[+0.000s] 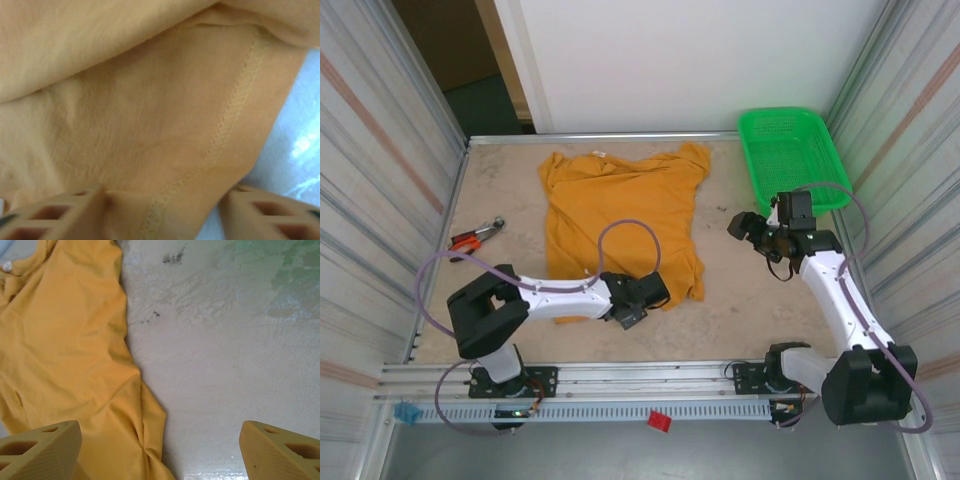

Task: Fold the inside-out t-shirt

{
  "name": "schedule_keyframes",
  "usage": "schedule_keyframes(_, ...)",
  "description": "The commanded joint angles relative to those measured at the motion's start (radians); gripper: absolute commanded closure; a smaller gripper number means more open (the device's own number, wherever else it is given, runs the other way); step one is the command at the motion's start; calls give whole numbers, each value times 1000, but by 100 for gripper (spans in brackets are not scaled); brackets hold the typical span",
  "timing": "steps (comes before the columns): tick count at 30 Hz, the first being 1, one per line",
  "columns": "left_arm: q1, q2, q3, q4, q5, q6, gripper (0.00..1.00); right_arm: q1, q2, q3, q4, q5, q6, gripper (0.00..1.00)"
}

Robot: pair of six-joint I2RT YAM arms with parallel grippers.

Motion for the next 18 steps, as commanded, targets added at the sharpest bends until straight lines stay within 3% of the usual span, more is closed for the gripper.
schedule_keyframes(1,31,-2,55,-18,-29,5,99,-4,-58,-6,-26,-70,22,20)
schedule_keyframes(7,58,-144,218,-138,-22,-7,100,54,-172,-119,65,-223,104,21)
schedule_keyframes(13,84,-266,415,-247,8,-46,100,315,-281,-262,268,-207,255,26)
schedule_keyframes(16,84,-281,471,-297,20,-51,100,457,-314,-328,389,-128,332,38)
schedule_keyframes(18,84,-297,480,-299,33,-59,100,550,-316,-360,462,-62,366,54)
